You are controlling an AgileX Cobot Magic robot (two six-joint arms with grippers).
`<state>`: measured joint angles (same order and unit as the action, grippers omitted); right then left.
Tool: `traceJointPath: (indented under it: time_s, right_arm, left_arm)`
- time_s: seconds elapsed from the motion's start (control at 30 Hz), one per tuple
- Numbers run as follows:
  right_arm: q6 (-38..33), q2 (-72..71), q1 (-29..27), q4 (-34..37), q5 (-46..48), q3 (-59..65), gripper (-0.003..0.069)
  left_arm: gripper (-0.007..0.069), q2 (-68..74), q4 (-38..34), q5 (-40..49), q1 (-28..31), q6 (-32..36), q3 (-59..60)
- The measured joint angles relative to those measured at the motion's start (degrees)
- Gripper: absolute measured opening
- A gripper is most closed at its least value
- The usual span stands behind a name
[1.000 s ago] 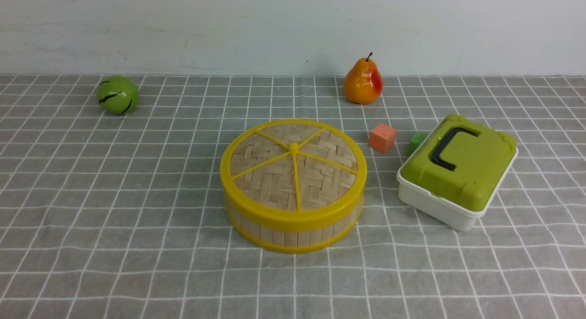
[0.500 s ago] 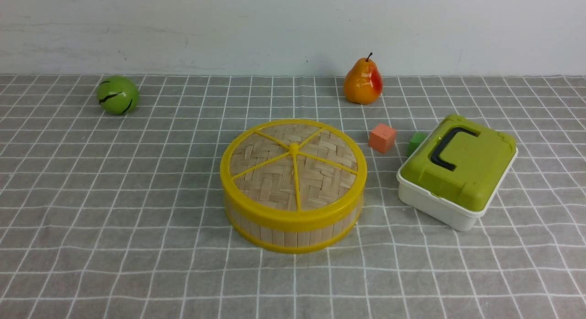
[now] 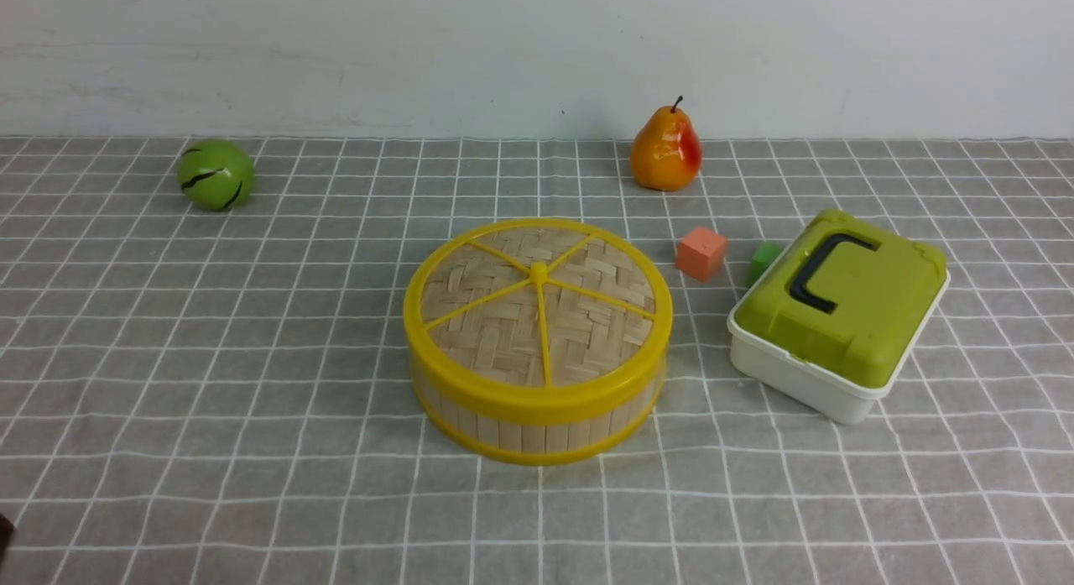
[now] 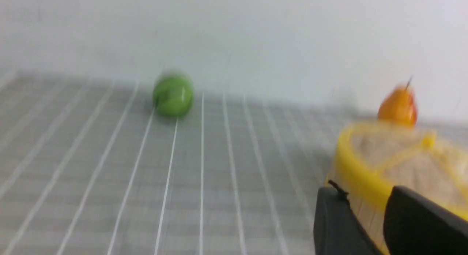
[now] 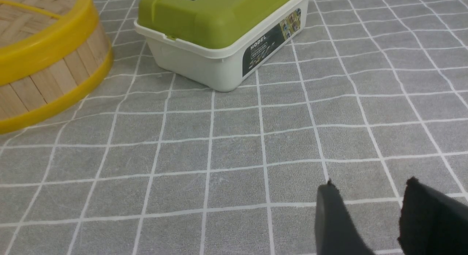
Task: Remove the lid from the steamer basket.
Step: Use the left arm to lift the lid of the steamer
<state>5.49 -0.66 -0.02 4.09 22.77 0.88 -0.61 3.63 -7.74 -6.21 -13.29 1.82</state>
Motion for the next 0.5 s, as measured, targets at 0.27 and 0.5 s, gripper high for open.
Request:
traceJointPath:
  time_s: [0.27,0.5]
  right_arm:
    - [0.0,0.0,0.0,0.0,0.0,0.0,0.0241]
    - [0.0,0.0,0.0,0.0,0.0,0.0,0.0241]
  left_arm:
    - [0.0211,-0.05,-1.01,-35.93,0.0,-4.33,0.0]
    - [0.0171,-0.06,-4.81,-26.53,0.0,-13.15,-9.43]
